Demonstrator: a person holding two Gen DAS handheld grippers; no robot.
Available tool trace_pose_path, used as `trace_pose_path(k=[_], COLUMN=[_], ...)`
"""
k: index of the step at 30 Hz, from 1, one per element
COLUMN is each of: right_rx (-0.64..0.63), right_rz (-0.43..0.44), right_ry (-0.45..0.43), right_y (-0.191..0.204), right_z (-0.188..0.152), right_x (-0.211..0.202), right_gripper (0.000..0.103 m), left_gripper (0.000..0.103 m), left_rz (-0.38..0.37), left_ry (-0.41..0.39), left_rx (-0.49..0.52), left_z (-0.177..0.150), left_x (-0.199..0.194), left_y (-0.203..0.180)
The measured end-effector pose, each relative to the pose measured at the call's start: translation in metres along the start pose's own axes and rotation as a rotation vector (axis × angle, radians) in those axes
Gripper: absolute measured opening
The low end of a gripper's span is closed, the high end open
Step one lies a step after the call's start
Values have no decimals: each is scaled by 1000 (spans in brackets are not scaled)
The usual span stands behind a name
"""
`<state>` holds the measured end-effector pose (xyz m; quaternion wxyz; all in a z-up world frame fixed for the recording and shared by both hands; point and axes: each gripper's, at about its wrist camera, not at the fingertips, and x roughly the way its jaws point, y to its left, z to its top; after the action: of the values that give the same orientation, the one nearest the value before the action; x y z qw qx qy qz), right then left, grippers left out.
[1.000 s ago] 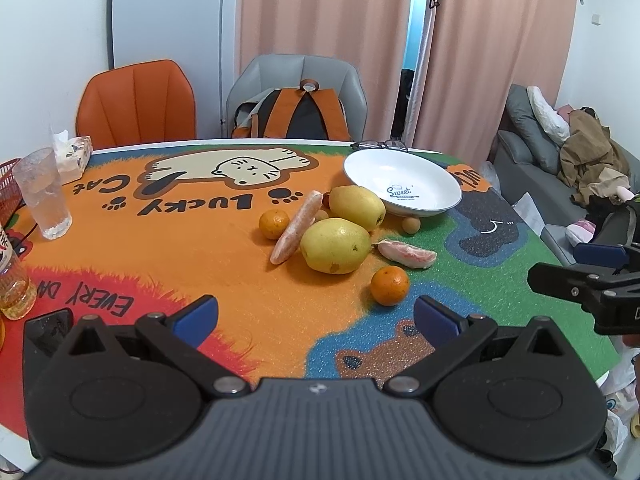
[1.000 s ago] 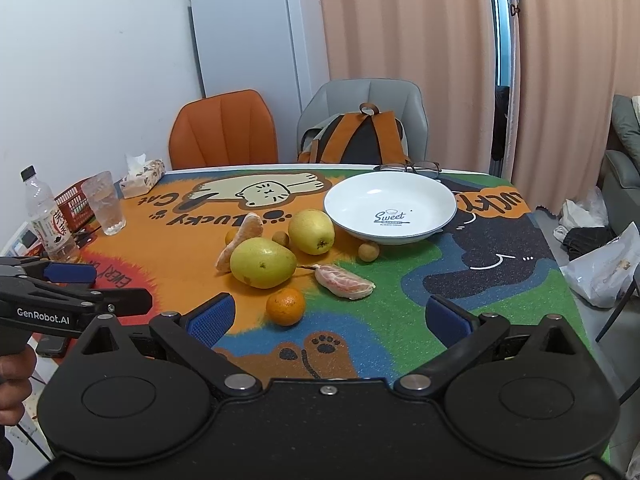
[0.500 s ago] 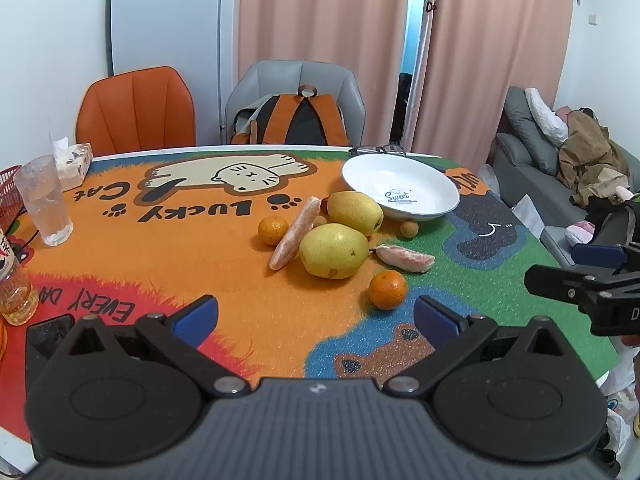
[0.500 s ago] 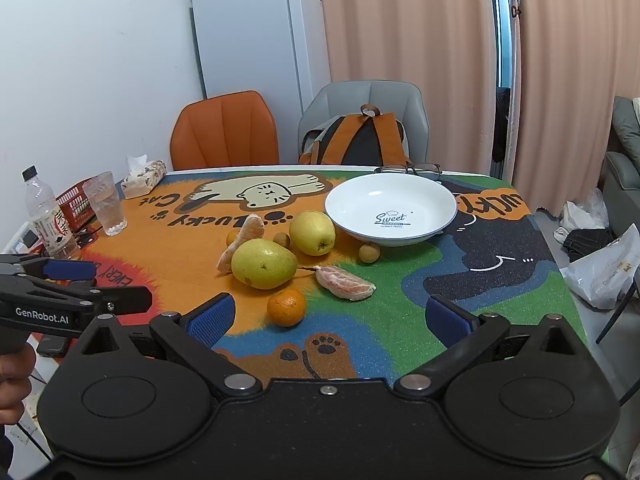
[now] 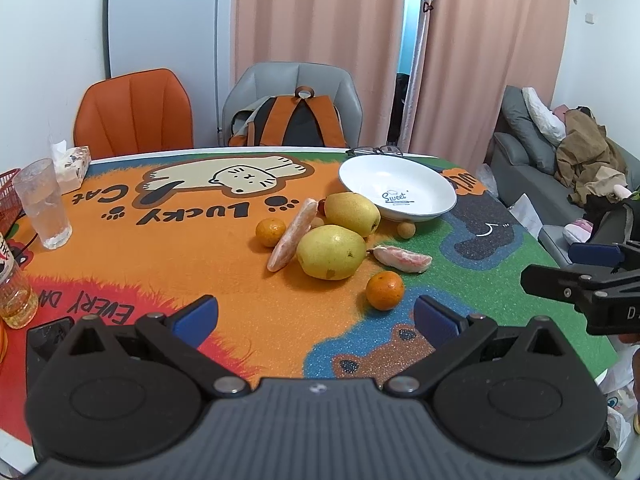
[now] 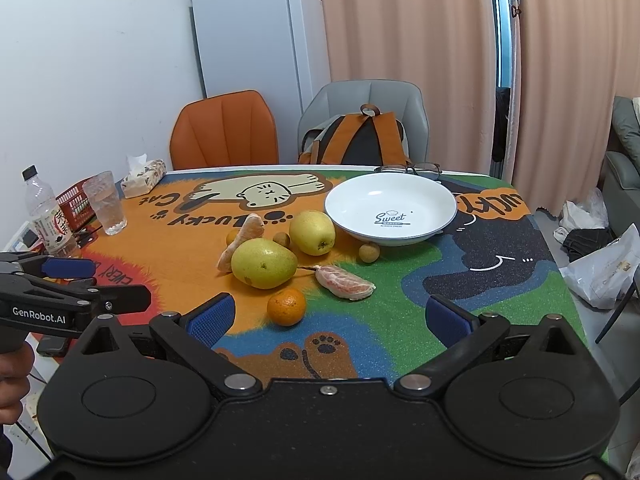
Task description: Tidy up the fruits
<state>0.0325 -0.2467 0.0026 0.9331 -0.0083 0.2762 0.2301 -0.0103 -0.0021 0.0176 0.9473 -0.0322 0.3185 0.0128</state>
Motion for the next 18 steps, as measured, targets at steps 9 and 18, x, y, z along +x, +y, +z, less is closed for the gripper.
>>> trace_pose_path(k=[9, 18], right_rx=[9, 22], right_rz=[5, 33], right_ry=[-15, -26], right_y=[-4, -5], right_z=[2, 2], right_x=[-3, 3], right_gripper=[103, 103], left_gripper=[103, 103], left_rz=[2, -18], left_ry=[-11, -15], left_rx=[-7, -17], left_z=[3, 4], left_x=[-4, 2], left_y=[3, -1])
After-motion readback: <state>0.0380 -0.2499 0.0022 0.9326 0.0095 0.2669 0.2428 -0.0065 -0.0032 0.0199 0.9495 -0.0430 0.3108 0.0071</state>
